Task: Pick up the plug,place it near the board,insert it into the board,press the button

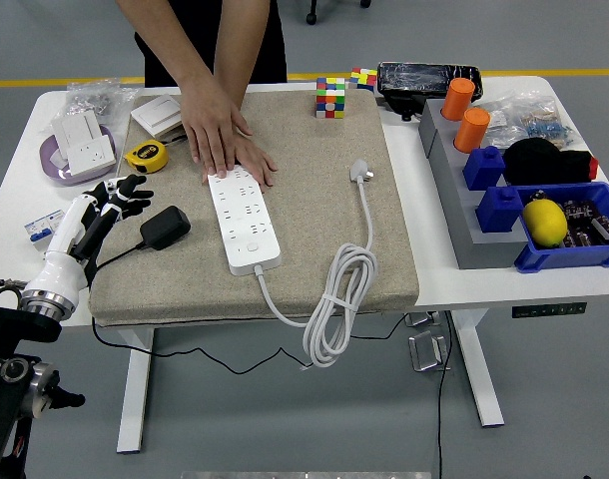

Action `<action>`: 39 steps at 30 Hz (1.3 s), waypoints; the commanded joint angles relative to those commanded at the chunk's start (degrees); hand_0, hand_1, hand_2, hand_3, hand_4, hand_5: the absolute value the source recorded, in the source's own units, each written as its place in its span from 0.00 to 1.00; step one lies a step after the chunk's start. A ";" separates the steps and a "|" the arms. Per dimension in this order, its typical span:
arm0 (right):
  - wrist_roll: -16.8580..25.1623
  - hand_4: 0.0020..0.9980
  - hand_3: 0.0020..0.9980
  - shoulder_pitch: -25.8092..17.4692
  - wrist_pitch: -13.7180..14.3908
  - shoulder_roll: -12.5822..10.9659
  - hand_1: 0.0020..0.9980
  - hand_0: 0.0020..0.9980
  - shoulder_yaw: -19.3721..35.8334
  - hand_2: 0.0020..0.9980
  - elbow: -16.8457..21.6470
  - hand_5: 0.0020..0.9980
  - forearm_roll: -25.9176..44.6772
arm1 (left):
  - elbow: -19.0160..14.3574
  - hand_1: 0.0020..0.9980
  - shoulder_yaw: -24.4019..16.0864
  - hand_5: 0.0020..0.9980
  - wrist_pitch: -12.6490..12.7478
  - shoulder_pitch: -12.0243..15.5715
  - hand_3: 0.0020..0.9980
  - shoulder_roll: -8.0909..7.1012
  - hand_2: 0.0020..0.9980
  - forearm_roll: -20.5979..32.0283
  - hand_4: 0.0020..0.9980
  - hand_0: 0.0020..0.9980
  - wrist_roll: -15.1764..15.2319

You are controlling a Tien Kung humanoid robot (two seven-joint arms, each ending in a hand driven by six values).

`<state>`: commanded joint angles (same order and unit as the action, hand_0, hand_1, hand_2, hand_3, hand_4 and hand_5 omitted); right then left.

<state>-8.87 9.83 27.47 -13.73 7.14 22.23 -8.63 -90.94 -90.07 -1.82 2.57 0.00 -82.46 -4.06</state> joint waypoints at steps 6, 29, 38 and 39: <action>-0.12 1.00 0.78 0.17 -0.45 0.02 0.76 0.81 -0.28 0.76 0.09 1.00 0.08 | 0.15 0.40 -0.15 0.75 1.14 -0.09 0.53 0.00 0.38 1.28 0.92 0.53 -0.24; -0.34 1.00 0.78 -0.02 -1.04 -0.01 0.75 0.81 -0.34 0.75 0.01 1.00 0.56 | 0.25 0.88 -1.26 0.71 -1.73 0.69 0.78 0.00 0.84 9.02 0.96 0.87 0.32; -0.37 1.00 0.78 0.12 -1.10 0.09 0.75 0.81 -0.07 0.75 0.07 1.00 0.63 | -0.85 0.95 -1.35 0.85 -4.80 0.60 0.87 0.00 0.90 15.30 1.00 0.97 -1.16; -0.36 1.00 0.78 0.15 -1.10 0.10 0.75 0.81 -0.06 0.75 0.06 1.00 0.67 | -1.01 0.95 -1.34 0.85 -4.97 0.54 0.87 0.00 0.90 15.45 1.00 0.97 -1.18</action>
<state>-9.23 9.98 26.37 -13.63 7.08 22.29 -7.96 -91.95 -91.40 -6.79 3.10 0.00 -67.01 -5.25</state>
